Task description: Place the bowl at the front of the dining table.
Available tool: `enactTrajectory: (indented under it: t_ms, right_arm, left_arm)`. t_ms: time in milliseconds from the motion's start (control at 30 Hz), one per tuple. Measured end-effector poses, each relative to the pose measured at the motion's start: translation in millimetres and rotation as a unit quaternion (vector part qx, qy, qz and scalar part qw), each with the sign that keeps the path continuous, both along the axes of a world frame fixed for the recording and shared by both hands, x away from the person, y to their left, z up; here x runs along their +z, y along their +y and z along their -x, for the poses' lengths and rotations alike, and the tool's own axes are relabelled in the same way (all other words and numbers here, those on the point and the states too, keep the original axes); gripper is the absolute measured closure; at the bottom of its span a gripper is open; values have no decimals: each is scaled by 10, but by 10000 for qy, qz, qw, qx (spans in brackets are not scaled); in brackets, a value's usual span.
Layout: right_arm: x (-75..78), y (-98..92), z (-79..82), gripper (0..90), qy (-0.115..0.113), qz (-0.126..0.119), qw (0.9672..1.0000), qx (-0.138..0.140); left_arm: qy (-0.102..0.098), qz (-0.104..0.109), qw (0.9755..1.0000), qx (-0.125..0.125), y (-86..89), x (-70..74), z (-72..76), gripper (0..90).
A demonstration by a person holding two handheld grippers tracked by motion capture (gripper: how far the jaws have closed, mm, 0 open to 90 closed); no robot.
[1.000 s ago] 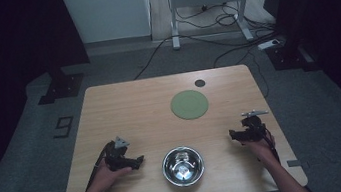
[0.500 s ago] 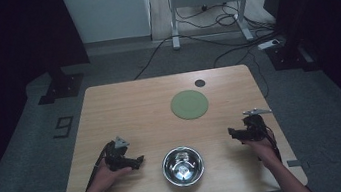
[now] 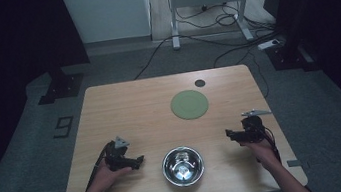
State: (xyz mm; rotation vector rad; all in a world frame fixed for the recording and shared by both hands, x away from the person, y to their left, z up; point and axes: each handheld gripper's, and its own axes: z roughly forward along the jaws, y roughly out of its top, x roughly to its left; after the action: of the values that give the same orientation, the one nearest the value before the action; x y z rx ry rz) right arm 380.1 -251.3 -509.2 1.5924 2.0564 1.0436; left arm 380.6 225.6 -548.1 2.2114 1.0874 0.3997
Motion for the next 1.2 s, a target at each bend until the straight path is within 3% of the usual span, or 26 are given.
enactTrajectory:
  t_ms: [1200]
  right_arm:
    - [100, 310, 162, 203, -136, -82, 9980, 615]
  left_arm:
    - [-1, 1, 10000, 1, 0, 0, 0, 0]
